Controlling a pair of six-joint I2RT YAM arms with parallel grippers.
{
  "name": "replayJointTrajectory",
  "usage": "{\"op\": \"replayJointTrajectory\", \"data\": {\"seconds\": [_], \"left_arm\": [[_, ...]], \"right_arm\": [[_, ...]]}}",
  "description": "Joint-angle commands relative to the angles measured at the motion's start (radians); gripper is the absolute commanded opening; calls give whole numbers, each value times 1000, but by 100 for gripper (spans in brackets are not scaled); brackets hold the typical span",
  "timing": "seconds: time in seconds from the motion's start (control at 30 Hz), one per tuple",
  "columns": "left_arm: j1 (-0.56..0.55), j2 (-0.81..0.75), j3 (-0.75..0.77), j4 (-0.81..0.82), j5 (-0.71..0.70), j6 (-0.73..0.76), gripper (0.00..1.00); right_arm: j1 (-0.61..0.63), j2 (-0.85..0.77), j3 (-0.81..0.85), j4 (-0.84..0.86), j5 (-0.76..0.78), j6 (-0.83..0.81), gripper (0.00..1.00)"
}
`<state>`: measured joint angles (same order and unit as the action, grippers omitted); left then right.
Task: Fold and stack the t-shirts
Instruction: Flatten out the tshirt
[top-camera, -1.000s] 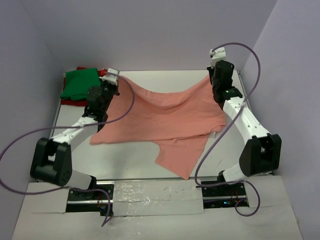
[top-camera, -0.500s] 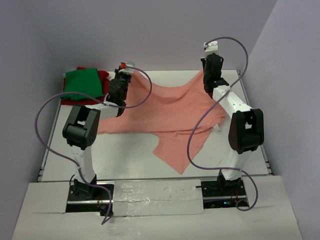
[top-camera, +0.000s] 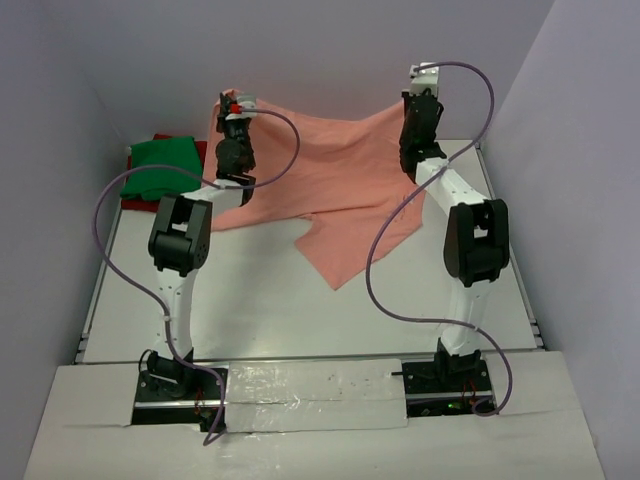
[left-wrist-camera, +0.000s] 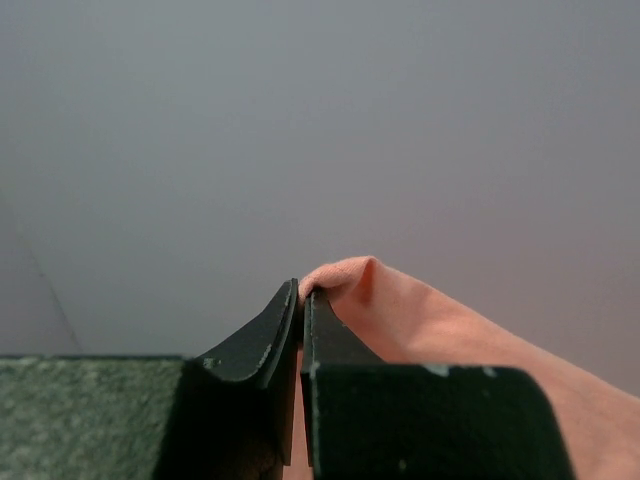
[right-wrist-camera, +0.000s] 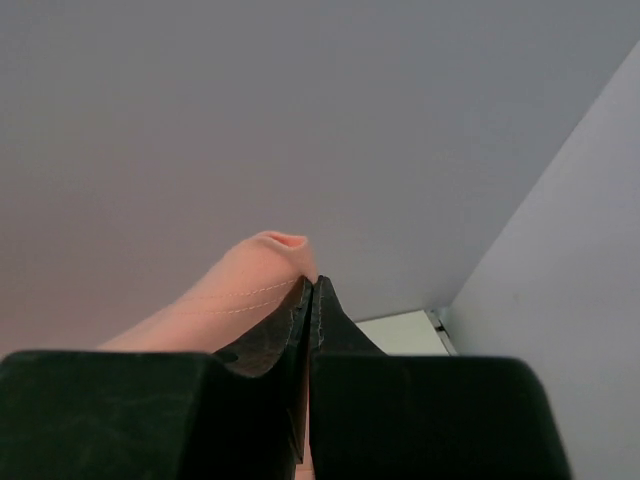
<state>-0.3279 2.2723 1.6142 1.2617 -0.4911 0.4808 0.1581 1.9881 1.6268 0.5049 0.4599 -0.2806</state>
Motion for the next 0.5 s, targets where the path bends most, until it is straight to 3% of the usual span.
{"op": "replayJointTrajectory", "data": {"seconds": [0.0, 0.03, 0.07, 0.1, 0.13, 0.2, 0.23, 0.33, 0.47], "left_arm": [[16, 68, 110, 179, -61, 54, 0], [18, 79, 124, 185, -72, 59, 5], [20, 96, 136, 177, -79, 56, 18], [20, 99, 156, 145, -76, 55, 33], [20, 102, 161, 116, -69, 48, 68], [20, 98, 161, 76, -70, 44, 90], [18, 92, 147, 77, -67, 53, 99], [18, 20, 76, 87, -53, 68, 99], [20, -144, -113, 67, -81, 65, 99]], "right_arm": [[-9, 57, 97, 94, 20, 0, 0], [-11, 67, 116, 68, 17, 9, 5], [-12, 87, 163, -12, -16, 20, 18], [-15, 95, 180, -50, -44, 44, 39], [-18, 101, 197, -86, -73, 53, 78], [-19, 109, 228, -183, -134, 79, 96], [-19, 103, 226, -210, -159, 84, 100], [-11, 45, 199, -313, -251, 116, 100], [14, -88, 190, -613, -372, 136, 100]]}}
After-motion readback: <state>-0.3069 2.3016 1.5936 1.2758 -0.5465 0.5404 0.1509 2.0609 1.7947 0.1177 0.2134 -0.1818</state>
